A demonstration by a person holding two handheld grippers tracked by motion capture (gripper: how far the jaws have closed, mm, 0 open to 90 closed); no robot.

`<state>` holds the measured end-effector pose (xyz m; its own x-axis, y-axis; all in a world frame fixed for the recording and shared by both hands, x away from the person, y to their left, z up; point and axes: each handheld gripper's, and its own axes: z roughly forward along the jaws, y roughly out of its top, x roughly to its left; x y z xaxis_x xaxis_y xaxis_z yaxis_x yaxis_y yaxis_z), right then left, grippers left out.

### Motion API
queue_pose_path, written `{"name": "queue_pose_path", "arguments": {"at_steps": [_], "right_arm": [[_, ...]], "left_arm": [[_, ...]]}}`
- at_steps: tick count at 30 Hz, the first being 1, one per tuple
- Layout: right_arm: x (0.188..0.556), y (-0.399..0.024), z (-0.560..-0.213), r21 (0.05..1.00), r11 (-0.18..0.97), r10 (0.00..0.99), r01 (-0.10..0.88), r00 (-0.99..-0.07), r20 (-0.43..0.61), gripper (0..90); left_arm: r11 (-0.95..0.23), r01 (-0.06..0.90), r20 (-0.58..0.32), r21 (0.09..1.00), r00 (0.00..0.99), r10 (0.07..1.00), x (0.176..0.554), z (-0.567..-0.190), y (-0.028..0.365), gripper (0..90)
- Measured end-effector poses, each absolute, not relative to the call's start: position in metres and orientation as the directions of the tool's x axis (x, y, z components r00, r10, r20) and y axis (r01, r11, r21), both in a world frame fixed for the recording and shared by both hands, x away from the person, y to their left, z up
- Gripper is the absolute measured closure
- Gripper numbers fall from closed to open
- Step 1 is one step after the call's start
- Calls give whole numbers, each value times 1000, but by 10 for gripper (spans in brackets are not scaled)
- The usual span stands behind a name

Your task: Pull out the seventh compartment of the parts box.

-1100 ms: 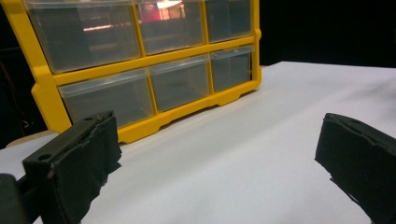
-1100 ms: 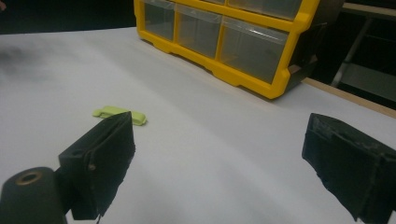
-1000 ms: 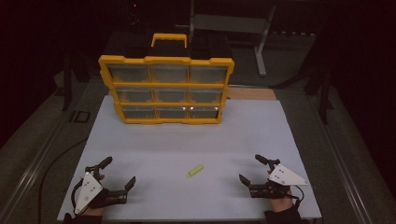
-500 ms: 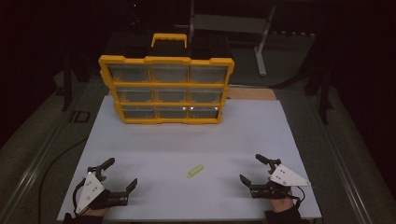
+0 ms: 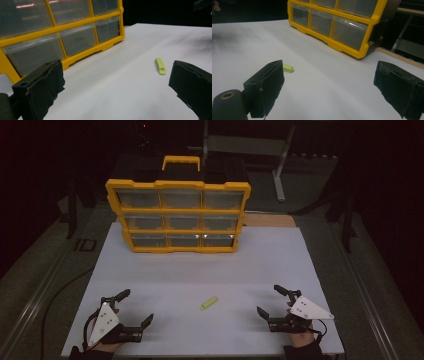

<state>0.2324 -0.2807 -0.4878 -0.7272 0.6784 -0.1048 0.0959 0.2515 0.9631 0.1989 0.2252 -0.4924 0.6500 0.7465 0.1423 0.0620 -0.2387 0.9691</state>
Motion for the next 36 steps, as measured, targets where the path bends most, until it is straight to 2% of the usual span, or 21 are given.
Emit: {"name": "queue_pose_path", "arguments": {"at_steps": [16, 36], "right_arm": [[231, -275, -486, 959, 273, 675, 83, -726, -129, 94], [231, -275, -485, 960, 270, 670, 77, -730, -130, 93]], "left_arm": [[-312, -39, 269, 949, 619, 738, 205, -453, 223, 0], [-405, -117, 391, 907, 591, 706, 240, -415, 218, 0]]}}
